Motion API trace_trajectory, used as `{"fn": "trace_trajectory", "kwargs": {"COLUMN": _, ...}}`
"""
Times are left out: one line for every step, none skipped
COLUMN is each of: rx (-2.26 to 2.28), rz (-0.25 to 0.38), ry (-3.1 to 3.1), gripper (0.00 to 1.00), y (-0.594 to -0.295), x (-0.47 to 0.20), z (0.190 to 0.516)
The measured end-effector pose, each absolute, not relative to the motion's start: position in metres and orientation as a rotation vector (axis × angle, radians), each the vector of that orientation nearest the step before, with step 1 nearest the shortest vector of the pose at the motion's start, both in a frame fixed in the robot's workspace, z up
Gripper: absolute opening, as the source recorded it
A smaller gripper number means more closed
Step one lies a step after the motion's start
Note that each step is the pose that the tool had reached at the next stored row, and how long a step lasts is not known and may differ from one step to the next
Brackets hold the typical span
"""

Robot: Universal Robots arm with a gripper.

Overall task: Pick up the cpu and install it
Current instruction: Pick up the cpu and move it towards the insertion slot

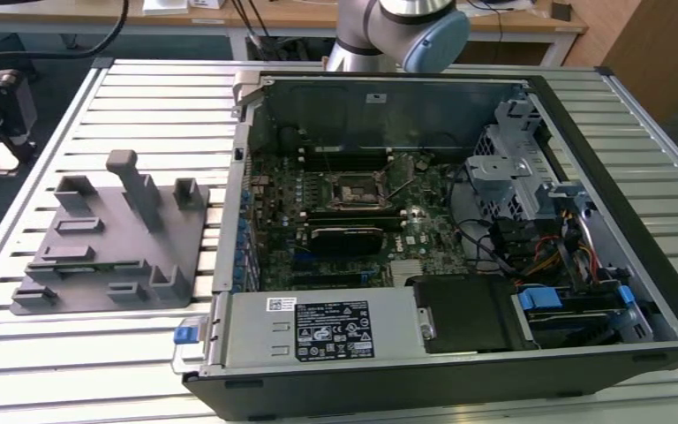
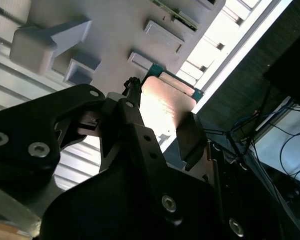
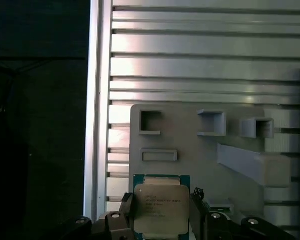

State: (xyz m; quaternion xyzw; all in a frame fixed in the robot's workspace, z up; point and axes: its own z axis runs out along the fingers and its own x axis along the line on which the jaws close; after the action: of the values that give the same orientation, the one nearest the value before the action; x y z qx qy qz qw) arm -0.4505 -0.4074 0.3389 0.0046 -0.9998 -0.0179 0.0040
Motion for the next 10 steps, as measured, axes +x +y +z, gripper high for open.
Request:
{"fn": "trace_trajectory", "kwargs": {"rx": 0.014, "rz": -0.056, "ry": -3.133, "gripper": 0.53, "y": -0.407, "x": -0.451, "z": 0.342}}
{"fn": "trace_trajectory", "kwargs": {"rx": 0.014, "rz": -0.056, "ry": -3.133, "gripper": 0.53, "y": -0.407, "x": -0.451, "z": 0.346}}
{"fn": "trace_trajectory", "kwargs": {"rx": 0.014, "rz": -0.056, "ry": -3.133, "gripper": 0.53, "y": -0.407, "x": -0.451, "z": 0.349}}
{"fn": "trace_trajectory", "kwargs": {"rx": 0.014, "rz": -0.056, "ry": -3.134, "gripper": 0.53, "y": -0.407, "x": -0.451, "z": 0.352}}
{"fn": "trace_trajectory", "kwargs": {"rx": 0.014, "rz": -0.056, "ry": -3.134, "gripper": 0.53, "y": -0.406, "x": -0.451, "z": 0.355}}
{"fn": "trace_trajectory", "kwargs": {"rx": 0.014, "rz": -0.056, "ry": -3.134, "gripper": 0.53, "y": -0.406, "x": -0.451, "z": 0.359}}
{"fn": "trace_trajectory", "kwargs": {"rx": 0.014, "rz": -0.056, "ry": -3.134, "gripper": 0.53, "y": -0.406, "x": -0.451, "z": 0.362}}
{"fn": "trace_trajectory", "kwargs": {"rx": 0.014, "rz": -0.056, "ry": -3.134, "gripper": 0.53, "y": -0.406, "x": -0.451, "z": 0.365}}
{"fn": "trace_trajectory", "kwargs": {"rx": 0.014, "rz": -0.056, "ry": -3.134, "gripper": 0.53, "y": -0.406, "x": -0.451, "z": 0.368}}
{"fn": "trace_trajectory", "kwargs": {"rx": 0.014, "rz": -0.056, "ry": -3.134, "gripper": 0.53, "y": -0.406, "x": -0.451, "z": 0.369}}
